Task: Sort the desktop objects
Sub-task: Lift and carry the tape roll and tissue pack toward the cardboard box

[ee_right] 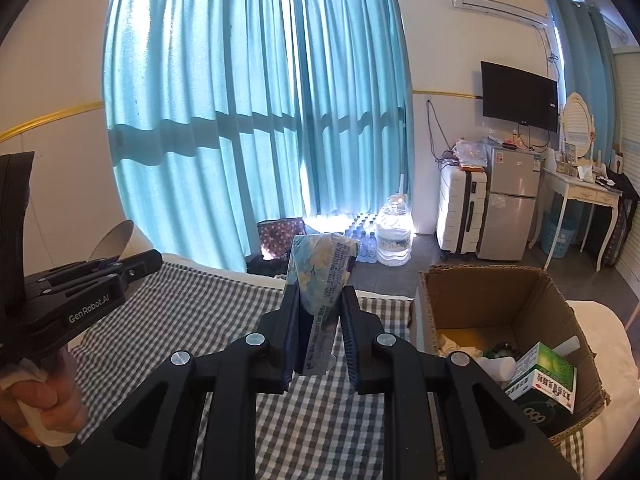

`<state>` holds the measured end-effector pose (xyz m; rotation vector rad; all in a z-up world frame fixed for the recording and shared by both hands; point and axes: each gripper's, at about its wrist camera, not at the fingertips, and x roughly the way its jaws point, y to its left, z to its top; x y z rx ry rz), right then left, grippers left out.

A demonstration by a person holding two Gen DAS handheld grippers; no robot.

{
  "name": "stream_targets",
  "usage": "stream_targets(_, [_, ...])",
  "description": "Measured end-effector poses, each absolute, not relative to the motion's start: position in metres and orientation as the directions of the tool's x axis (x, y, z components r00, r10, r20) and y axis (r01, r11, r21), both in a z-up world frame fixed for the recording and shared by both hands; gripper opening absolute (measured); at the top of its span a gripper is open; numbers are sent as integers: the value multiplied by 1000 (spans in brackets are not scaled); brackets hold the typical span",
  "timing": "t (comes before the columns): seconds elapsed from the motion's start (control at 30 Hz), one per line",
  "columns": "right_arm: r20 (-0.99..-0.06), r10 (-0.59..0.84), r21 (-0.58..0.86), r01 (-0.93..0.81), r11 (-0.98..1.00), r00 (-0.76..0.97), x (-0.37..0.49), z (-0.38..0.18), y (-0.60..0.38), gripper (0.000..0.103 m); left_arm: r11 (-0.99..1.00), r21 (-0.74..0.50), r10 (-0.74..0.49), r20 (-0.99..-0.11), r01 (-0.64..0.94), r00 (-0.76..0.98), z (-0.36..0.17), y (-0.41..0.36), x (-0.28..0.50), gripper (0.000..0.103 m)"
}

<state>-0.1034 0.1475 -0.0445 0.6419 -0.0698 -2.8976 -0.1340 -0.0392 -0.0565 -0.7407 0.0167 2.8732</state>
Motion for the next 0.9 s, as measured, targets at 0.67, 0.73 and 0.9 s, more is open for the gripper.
stream_targets(0.67, [-347,-93,115,56,-992,-933,-73,-1,241,20,-953,-19,276,-456,-301,-846,-23,73,-116,10])
stream_targets(0.73, [-345,-82,101,49,-994,-935,-69,0,249,20,-950,-14,282,-460,-311,-842,-22,84,-115,10])
stream_targets(0.9, [-327,-34,80,8,-997,-944,-60,2,269,20,-934,-4,321,-446,-356,-836,-16,119,-109,10])
